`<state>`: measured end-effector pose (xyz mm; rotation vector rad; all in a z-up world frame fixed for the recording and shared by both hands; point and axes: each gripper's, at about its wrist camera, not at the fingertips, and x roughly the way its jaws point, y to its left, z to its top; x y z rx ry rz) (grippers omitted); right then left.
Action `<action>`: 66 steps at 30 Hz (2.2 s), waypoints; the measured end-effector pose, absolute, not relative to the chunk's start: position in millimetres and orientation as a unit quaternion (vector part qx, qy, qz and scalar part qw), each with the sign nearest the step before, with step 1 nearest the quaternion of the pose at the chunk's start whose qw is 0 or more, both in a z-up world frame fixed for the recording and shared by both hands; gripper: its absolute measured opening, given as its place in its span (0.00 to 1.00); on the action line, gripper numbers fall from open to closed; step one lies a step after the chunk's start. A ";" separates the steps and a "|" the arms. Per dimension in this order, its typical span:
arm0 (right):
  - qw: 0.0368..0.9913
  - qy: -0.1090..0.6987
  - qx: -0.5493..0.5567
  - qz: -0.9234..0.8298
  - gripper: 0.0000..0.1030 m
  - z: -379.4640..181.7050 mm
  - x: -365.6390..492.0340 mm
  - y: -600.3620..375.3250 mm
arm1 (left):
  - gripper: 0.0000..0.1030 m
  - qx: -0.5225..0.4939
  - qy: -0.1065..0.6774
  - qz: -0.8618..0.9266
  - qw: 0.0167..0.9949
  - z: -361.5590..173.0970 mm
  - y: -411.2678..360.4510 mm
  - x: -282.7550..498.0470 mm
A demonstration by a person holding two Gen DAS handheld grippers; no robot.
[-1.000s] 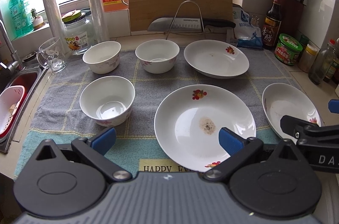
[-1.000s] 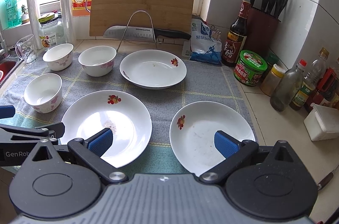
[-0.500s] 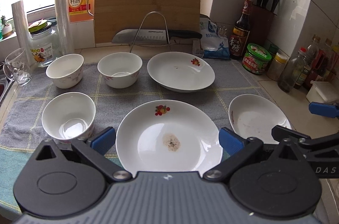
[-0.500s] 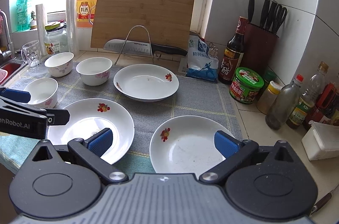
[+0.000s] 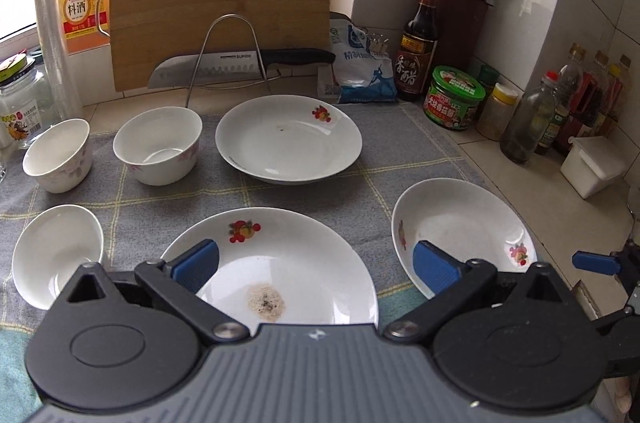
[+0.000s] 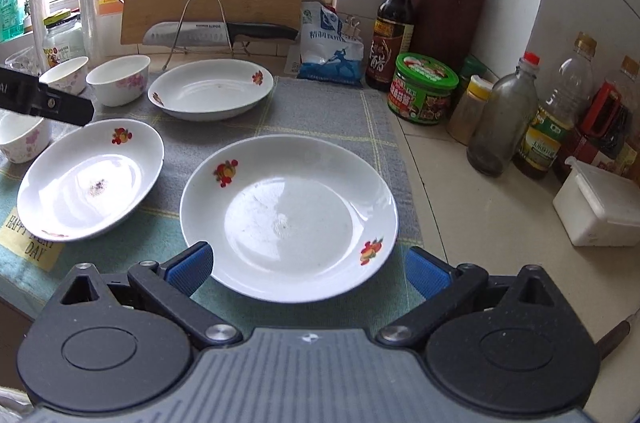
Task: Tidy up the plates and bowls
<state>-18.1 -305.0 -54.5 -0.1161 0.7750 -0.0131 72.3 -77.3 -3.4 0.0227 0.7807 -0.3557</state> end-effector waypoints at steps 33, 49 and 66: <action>0.932 0.333 -0.061 0.127 1.00 -126.6 4.1 -340.1 | 0.96 0.123 0.447 -0.337 0.820 -48.1 -216.0 174.1; 0.925 0.343 -0.070 0.146 1.00 -124.7 12.0 -341.6 | 0.68 0.189 0.497 -0.406 0.743 -80.2 -245.7 197.5; 0.916 0.361 -0.087 0.152 1.00 -120.0 20.8 -342.3 | 0.66 0.202 0.481 -0.422 0.741 -74.1 -249.0 198.2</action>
